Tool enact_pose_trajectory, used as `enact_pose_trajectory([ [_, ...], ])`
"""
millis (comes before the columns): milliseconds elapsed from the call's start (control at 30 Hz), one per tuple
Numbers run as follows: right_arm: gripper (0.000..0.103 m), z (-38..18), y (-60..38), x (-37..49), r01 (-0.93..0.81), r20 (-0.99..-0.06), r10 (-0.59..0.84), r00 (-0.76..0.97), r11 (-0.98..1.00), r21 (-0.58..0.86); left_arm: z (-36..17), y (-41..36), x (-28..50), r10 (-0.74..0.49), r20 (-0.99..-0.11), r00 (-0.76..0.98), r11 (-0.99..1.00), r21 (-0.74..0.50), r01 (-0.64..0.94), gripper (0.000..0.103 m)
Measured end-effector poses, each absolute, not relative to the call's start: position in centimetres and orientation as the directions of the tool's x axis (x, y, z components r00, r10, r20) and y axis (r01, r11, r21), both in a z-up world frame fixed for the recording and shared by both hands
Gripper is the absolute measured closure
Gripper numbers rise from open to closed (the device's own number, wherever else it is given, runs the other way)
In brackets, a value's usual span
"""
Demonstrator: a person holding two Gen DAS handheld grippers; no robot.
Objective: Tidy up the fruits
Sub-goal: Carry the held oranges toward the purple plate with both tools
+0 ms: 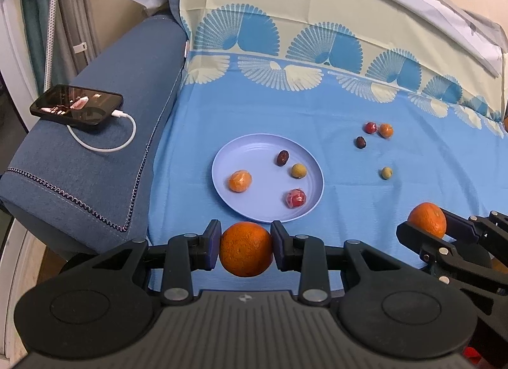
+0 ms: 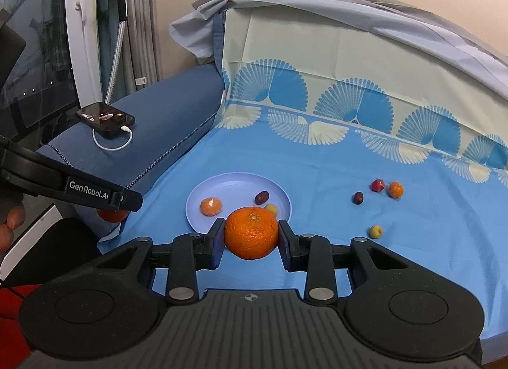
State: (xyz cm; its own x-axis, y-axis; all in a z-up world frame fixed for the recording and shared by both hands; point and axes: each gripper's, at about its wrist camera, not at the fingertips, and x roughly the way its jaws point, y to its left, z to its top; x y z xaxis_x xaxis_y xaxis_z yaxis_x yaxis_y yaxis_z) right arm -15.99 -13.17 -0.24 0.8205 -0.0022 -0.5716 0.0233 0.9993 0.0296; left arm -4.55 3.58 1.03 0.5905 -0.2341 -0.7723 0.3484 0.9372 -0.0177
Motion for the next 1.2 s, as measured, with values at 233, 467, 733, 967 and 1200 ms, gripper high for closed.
enact_pose_trajectory([
  [233,0.067,-0.7,-13.2,-15.3,0.018,-0.591,0.003,0.807,0.999,0.030,0.6,3.5,-3.4,-0.229,-0.783,0.579,0.940,-0.023,0.340,0.066],
  [467,0.067,-1.3,-13.3,-14.5,0.012,-0.614,0.010,0.790,0.999,0.031,0.4,2.8,-2.1,-0.226,-0.789,0.572,0.939,-0.021,0.342,0.066],
  [733,0.067,-2.2,-13.6,-13.2,0.005,-0.641,0.019,0.767,0.999,0.036,-0.4,2.1,-0.3,-0.213,-0.803,0.557,0.938,-0.009,0.346,0.066],
  [967,0.067,-3.3,-14.0,-11.4,0.013,-0.661,0.027,0.750,0.998,0.055,-1.4,1.0,1.8,-0.196,-0.812,0.549,0.934,0.016,0.357,0.066],
  [1200,0.067,-4.6,-14.6,-8.7,0.017,-0.684,0.040,0.728,0.997,0.076,-2.7,-0.4,4.7,-0.182,-0.829,0.530,0.931,0.029,0.365,0.066],
])
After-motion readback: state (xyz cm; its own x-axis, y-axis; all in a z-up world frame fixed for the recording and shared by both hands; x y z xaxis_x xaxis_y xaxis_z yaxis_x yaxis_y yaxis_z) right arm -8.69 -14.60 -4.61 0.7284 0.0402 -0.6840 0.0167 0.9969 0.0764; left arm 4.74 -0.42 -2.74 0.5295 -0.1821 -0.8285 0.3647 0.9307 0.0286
